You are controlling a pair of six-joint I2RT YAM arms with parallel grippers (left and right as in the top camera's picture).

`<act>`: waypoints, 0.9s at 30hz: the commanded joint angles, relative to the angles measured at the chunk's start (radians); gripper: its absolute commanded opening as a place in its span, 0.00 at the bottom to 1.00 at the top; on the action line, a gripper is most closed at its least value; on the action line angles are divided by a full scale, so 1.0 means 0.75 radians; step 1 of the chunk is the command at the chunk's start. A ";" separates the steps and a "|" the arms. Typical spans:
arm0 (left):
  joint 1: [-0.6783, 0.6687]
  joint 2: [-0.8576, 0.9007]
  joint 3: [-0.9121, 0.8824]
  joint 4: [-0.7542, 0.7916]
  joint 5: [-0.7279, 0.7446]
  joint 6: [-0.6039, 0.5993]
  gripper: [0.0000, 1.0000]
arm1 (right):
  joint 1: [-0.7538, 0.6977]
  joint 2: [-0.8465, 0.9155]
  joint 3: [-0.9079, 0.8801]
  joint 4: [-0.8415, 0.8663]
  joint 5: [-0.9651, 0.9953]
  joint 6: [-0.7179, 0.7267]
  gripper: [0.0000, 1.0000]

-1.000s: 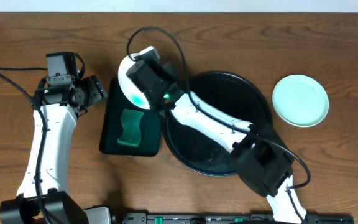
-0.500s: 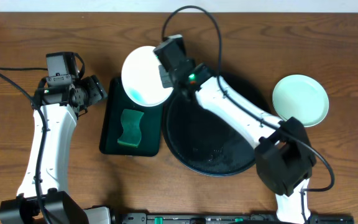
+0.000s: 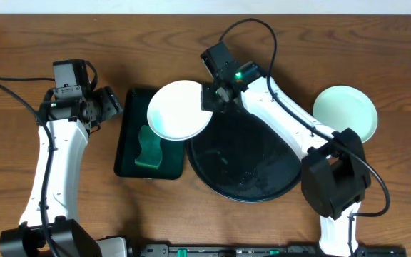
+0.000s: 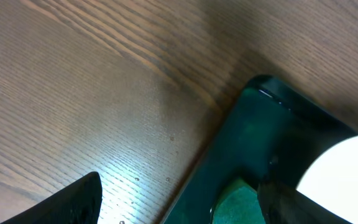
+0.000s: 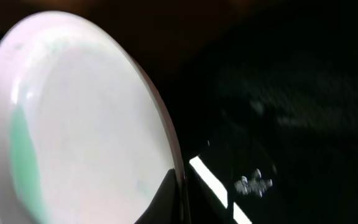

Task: Clean dirty plates on tray and stack at the side
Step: 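Swing the white plate back right over the black tray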

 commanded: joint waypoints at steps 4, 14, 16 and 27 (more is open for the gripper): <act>0.006 -0.007 0.018 0.000 -0.012 -0.012 0.80 | -0.008 -0.028 0.013 -0.040 -0.155 0.052 0.01; 0.006 -0.007 0.018 0.000 -0.012 -0.012 0.80 | -0.008 -0.028 0.013 -0.012 -0.428 0.068 0.01; 0.006 -0.007 0.018 0.000 -0.012 -0.012 0.80 | -0.008 -0.028 0.013 -0.003 -0.442 0.068 0.01; 0.006 -0.007 0.018 0.000 -0.012 -0.012 0.80 | -0.043 -0.028 0.013 0.048 -0.509 0.062 0.01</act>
